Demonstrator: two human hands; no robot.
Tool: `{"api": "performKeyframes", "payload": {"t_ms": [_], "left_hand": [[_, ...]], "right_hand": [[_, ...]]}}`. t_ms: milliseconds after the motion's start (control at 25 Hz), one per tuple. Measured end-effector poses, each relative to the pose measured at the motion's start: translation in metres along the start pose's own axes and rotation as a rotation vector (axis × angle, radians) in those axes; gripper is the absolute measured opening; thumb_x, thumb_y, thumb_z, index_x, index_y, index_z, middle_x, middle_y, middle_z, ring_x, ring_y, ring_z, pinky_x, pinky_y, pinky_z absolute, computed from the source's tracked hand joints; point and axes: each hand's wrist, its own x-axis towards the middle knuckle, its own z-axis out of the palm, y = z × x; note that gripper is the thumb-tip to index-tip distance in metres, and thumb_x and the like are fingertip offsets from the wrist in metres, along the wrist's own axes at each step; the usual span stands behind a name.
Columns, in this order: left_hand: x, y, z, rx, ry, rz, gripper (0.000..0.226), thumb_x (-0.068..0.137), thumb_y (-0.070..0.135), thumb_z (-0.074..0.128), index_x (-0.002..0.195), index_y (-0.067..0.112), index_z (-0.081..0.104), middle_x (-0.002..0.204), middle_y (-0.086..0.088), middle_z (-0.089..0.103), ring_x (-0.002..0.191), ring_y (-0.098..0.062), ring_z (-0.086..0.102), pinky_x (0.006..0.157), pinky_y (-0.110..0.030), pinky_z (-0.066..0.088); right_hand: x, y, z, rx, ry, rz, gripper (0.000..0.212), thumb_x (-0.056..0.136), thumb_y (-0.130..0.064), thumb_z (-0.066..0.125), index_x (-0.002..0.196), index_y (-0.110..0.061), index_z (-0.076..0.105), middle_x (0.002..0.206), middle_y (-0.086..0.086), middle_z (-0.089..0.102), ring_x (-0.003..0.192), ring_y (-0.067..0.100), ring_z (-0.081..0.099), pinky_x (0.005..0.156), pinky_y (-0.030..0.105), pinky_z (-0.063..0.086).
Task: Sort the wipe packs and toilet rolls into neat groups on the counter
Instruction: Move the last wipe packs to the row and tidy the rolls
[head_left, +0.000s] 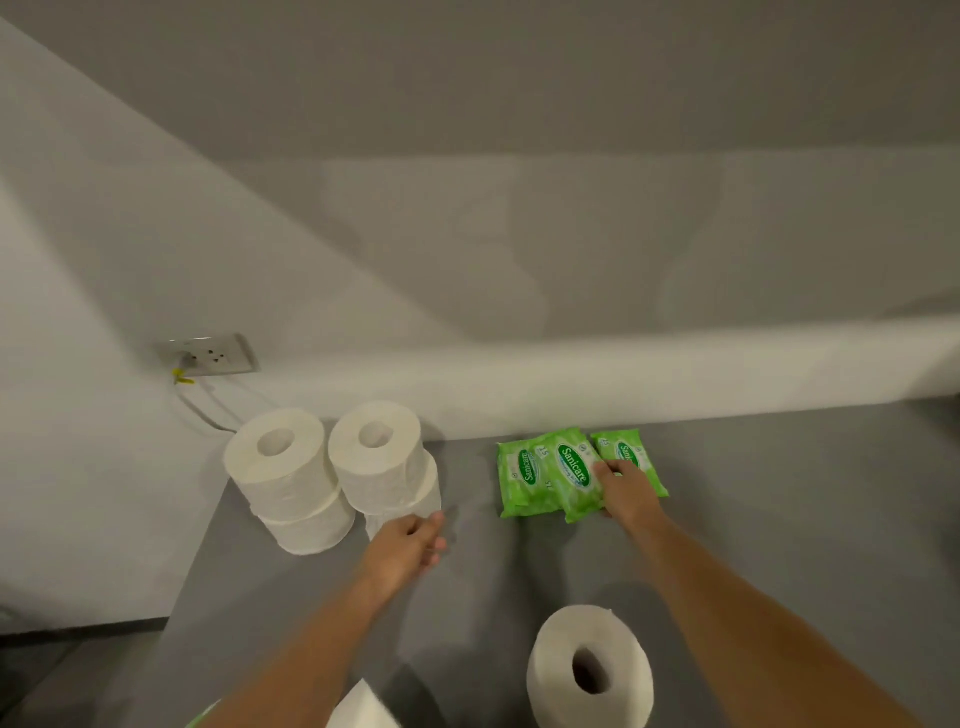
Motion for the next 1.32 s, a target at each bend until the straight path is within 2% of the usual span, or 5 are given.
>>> {"api": "performKeyframes", "payload": {"t_ms": [240,640,840,960,1320], "left_hand": [[0.017,-0.01,-0.008,-0.013,0.069,-0.034,0.027,0.102,0.031,0.058,0.095,0.007,0.069,0.084,-0.004,0.071,0.073,-0.018,0.063,0.08,-0.033,0.053],[0.019,-0.02,-0.014,0.059,0.068,-0.021,0.03,0.102,0.034,0.057,0.09,0.01,0.07,0.085,-0.004,0.072,0.074,-0.014,0.066,0.079,-0.031,0.055],[-0.004,-0.019,-0.021,0.109,0.099,0.006,0.035,0.102,0.037,0.057,0.1,0.004,0.07,0.095,-0.005,0.075,0.082,-0.017,0.07,0.09,-0.035,0.056],[-0.024,-0.021,-0.032,0.118,0.107,0.032,0.033,0.102,0.038,0.056,0.103,0.007,0.069,0.097,-0.002,0.075,0.084,-0.016,0.072,0.083,-0.03,0.055],[-0.074,-0.059,-0.083,0.087,0.204,0.077,0.018,0.101,0.032,0.061,0.094,0.018,0.069,0.093,0.0,0.075,0.084,-0.018,0.069,0.086,-0.034,0.054]], "right_hand": [[0.045,0.019,0.01,-0.046,0.174,0.105,0.03,0.099,-0.014,0.049,0.11,0.009,0.065,0.111,0.029,0.067,0.104,0.04,0.062,0.085,0.038,0.046],[0.038,0.012,0.003,-0.448,0.057,0.092,0.035,0.1,-0.005,0.04,0.123,0.006,0.064,0.129,0.026,0.062,0.122,0.04,0.059,0.1,0.041,0.047],[0.003,-0.012,-0.009,-0.422,0.067,0.037,0.035,0.101,-0.024,0.042,0.114,-0.002,0.066,0.115,0.018,0.068,0.112,0.038,0.063,0.089,0.037,0.048],[-0.024,-0.027,0.002,-0.382,-0.028,-0.055,0.034,0.099,-0.03,0.043,0.088,-0.004,0.062,0.089,0.013,0.068,0.092,0.034,0.066,0.081,0.037,0.049],[-0.135,-0.063,0.081,-0.42,-0.316,-0.33,0.038,0.098,-0.032,0.047,0.083,-0.004,0.069,0.091,0.019,0.072,0.087,0.036,0.068,0.078,0.039,0.052]]}}
